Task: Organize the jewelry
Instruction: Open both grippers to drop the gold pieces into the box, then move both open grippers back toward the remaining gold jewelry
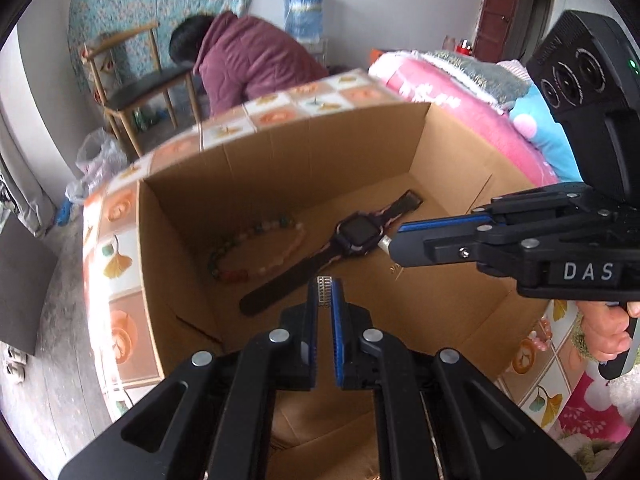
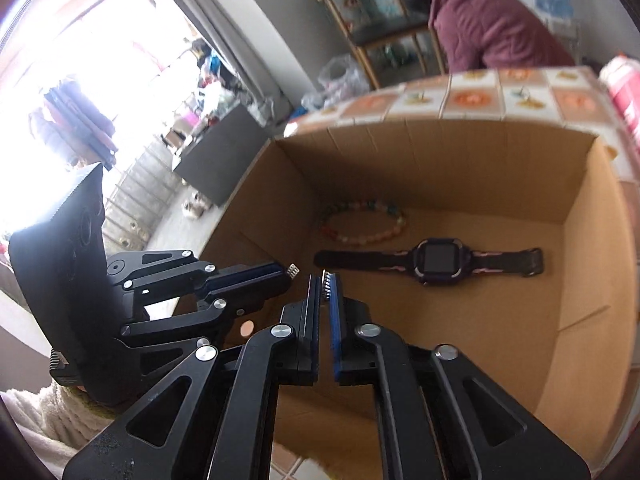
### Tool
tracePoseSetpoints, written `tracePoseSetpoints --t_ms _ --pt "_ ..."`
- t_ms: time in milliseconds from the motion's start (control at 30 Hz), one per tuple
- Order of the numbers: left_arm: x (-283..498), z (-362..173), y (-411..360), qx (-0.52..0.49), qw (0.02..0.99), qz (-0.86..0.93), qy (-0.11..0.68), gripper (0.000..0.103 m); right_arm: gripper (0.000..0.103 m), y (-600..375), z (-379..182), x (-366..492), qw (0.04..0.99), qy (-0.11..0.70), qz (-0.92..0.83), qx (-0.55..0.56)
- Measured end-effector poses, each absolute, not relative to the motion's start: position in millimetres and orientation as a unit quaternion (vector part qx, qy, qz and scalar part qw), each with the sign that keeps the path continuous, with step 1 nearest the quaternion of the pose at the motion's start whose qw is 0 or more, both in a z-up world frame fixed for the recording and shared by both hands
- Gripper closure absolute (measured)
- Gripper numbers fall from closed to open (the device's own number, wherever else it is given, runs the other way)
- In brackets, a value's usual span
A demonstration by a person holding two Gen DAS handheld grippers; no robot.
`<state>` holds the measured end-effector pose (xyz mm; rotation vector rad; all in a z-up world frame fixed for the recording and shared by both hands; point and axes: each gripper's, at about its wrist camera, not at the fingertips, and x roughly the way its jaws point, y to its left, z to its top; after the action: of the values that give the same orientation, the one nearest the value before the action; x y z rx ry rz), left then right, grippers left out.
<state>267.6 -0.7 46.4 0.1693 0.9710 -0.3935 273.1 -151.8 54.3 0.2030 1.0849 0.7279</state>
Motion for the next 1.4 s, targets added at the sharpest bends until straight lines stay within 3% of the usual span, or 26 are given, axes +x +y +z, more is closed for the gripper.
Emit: tracePoseSetpoints --t_ms 367,500,600,700,933,1033,1200,1300,1400 --pt "267 61 14 0.048 0.873 -0.184 0.448 0.096 0.082 -189 78 270 0.814 0.470 0.318 0.124" --pt "246 82 16 0.042 0.888 -0.187 0.418 0.080 0.077 -211 97 250 0.832 0.439 0.310 0.135" --pt "229 94 18 0.037 0.895 -0.186 0.405 0.073 0.073 -229 112 225 0.845 0.416 0.305 0.141" --pt "204 108 21 0.021 0.902 -0.189 0.387 0.056 0.066 -245 124 197 0.858 0.392 0.298 0.148" --pt "139 124 25 0.009 0.914 -0.207 0.348 0.029 0.065 -272 128 126 0.876 0.363 0.271 0.167" --pt "118 118 23 0.009 0.910 -0.220 0.352 0.020 0.065 -272 112 107 0.875 0.379 0.249 0.168" --pt "95 75 8 0.007 0.887 -0.222 0.404 0.017 0.060 -258 68 95 0.857 0.433 0.227 0.160" --pt "93 37 -6 0.027 0.876 -0.195 0.439 0.017 0.042 -236 40 95 0.853 0.470 0.191 0.118" --pt "99 6 -18 0.046 0.868 -0.182 0.460 0.017 0.041 -226 21 92 0.851 0.487 0.172 0.093"
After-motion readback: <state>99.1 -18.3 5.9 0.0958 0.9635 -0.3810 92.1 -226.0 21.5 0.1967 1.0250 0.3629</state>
